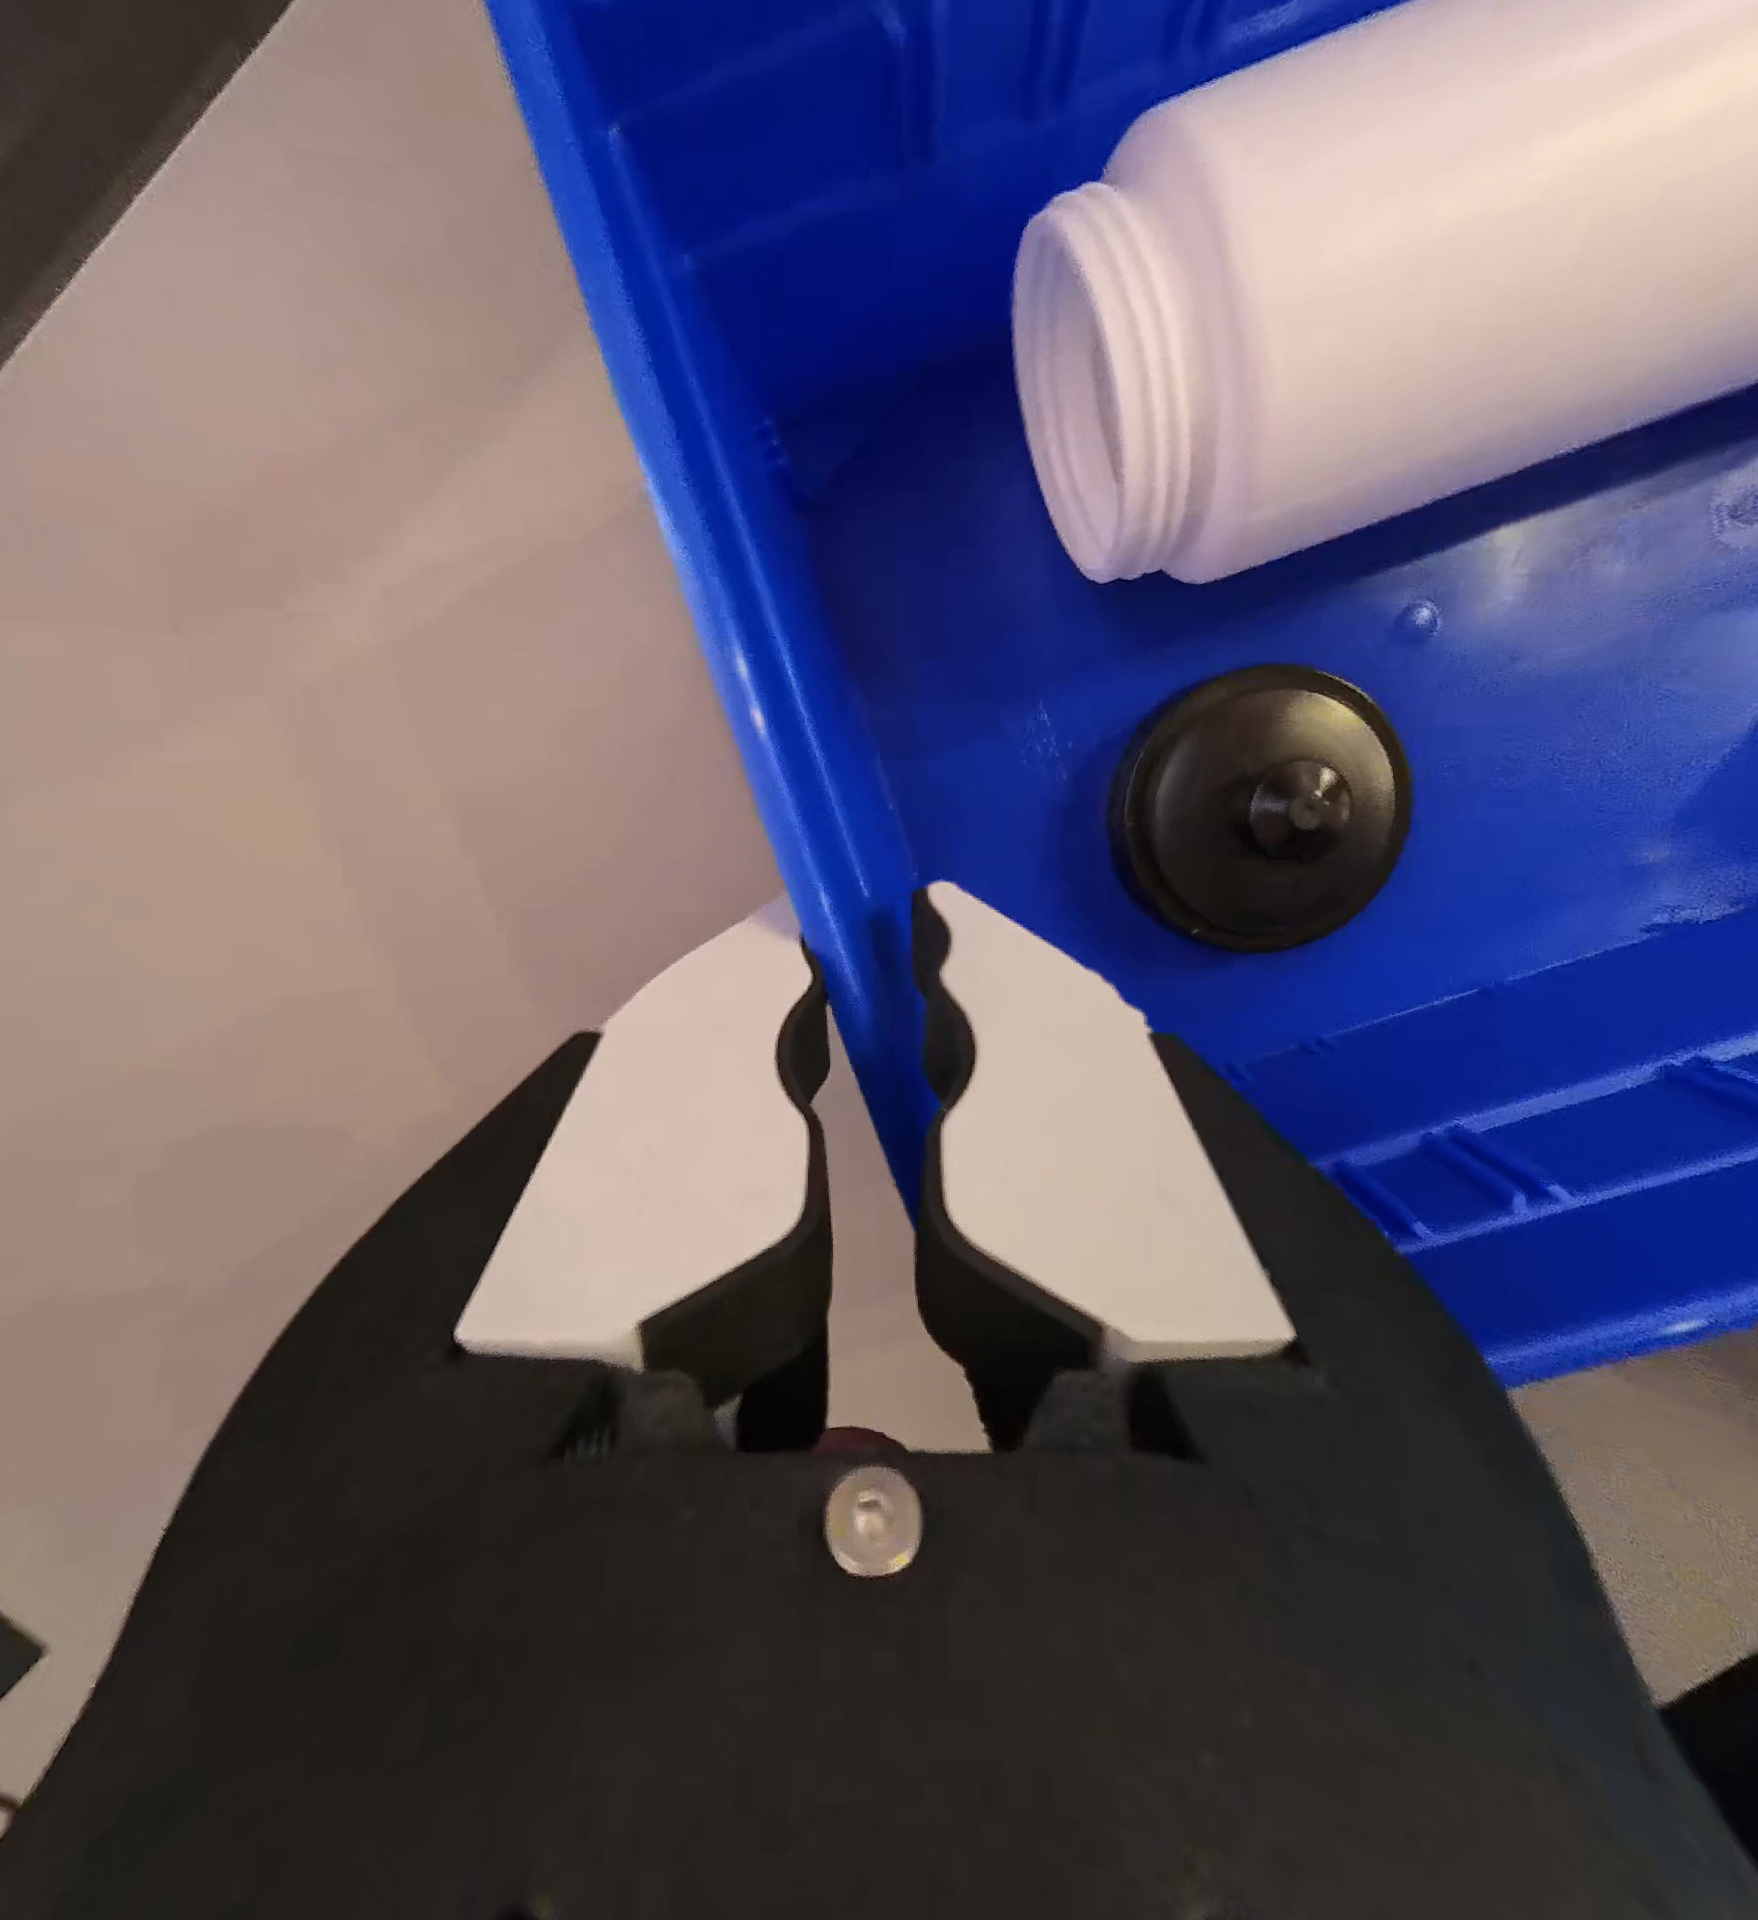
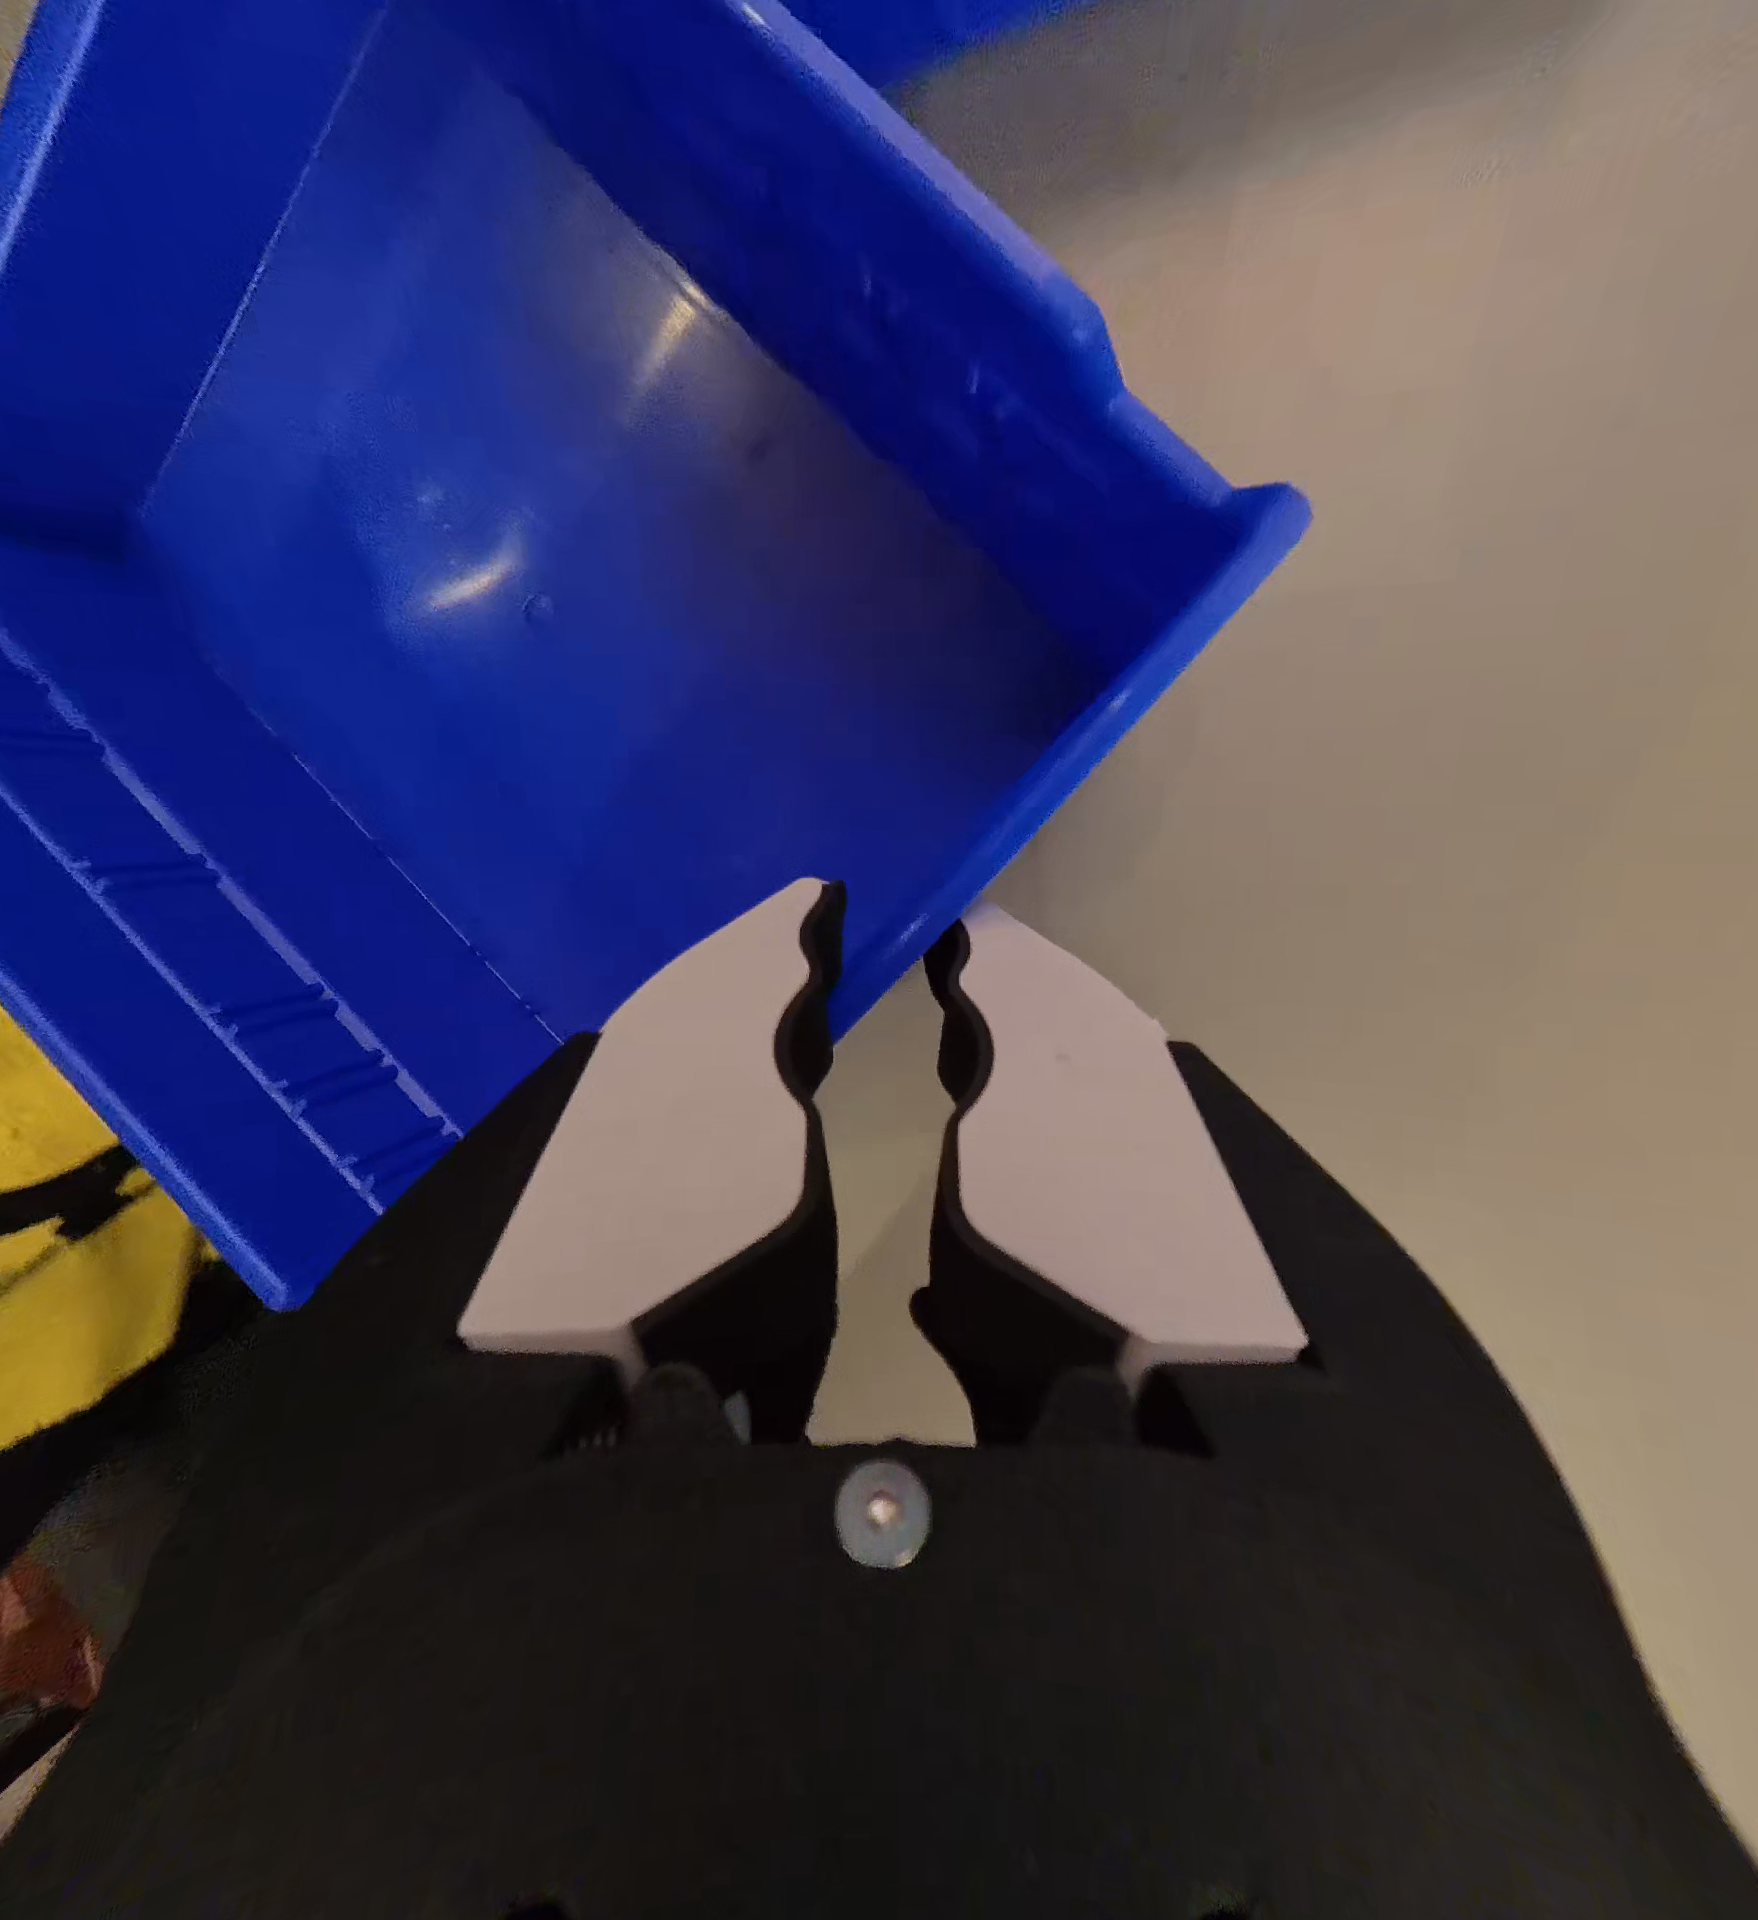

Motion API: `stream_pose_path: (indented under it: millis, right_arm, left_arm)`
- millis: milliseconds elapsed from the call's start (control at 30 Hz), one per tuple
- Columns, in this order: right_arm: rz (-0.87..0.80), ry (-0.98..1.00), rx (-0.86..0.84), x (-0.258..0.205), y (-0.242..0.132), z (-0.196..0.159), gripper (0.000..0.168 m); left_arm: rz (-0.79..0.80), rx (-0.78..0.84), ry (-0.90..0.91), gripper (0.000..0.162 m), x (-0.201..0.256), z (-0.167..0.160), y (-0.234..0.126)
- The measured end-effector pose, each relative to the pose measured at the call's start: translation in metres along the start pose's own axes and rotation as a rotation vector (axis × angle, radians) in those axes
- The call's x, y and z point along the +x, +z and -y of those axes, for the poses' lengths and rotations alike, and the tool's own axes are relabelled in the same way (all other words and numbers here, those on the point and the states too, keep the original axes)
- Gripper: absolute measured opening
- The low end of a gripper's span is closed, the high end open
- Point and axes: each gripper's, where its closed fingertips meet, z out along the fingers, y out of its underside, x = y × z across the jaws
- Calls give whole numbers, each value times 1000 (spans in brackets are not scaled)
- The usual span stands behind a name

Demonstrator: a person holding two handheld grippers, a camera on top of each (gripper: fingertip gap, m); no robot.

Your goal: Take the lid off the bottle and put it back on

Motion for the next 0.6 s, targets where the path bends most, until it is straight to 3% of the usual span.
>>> stream_pose_path:
  millis: [33,300,600]
  right_arm:
    - [-16,0,-19,12,-5,-4,16]
    - [-212,-37,-254,144,-45,-16,8]
    - [-424,-57,-442,303,-72,26,14]
  left_arm:
    - [9,-14,2,11,-13,-6,-2]
    - [156,-162,139,18,-100,-35,-11]
    - [284,-229,298,28,-171,2,8]
